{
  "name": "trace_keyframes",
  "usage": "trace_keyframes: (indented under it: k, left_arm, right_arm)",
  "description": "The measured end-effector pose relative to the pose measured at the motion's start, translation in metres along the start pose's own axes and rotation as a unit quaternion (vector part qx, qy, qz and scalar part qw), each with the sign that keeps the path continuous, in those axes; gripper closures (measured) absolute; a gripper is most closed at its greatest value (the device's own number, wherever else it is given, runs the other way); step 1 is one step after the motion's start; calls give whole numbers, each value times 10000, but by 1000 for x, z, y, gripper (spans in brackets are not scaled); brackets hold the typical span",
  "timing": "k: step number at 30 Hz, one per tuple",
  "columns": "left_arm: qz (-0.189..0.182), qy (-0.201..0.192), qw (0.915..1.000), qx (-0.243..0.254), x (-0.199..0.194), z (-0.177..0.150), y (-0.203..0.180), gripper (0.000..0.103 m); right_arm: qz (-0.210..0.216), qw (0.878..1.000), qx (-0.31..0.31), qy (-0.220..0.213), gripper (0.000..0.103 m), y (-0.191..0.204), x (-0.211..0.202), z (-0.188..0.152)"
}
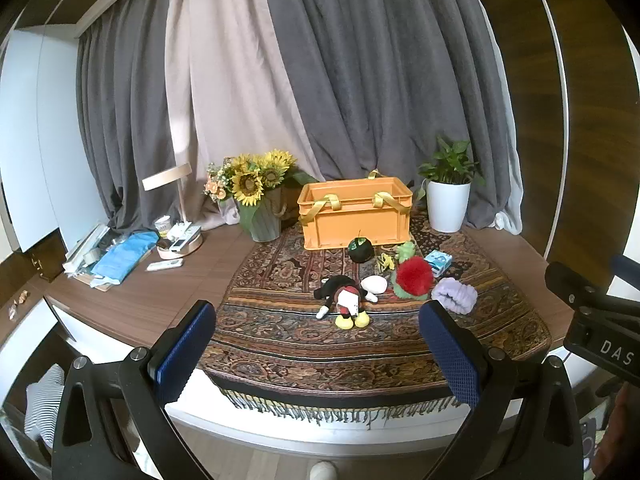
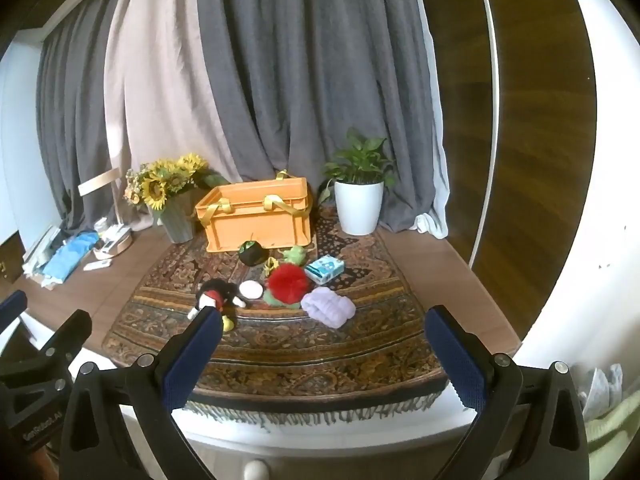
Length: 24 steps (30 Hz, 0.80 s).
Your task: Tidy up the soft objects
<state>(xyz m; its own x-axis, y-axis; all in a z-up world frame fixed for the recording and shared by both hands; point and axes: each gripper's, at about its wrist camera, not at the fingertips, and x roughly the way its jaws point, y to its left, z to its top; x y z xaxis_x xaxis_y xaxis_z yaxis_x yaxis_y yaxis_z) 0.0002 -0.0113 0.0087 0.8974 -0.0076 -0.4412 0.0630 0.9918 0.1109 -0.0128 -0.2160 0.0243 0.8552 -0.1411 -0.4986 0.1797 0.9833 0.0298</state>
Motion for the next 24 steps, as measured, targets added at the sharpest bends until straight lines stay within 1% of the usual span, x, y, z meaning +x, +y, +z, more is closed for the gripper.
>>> trace_keyframes:
  k: [6,24]
  left_arm:
    - [-49,-13,10000,-13,-1,-3,0,0]
    - [-12,-35,10000,-3,0,1,-3,0]
  right_arm:
    - [5,10000,11,9,1,0,1,1]
    - [-6,10000,-3,-12,1,0,1,2]
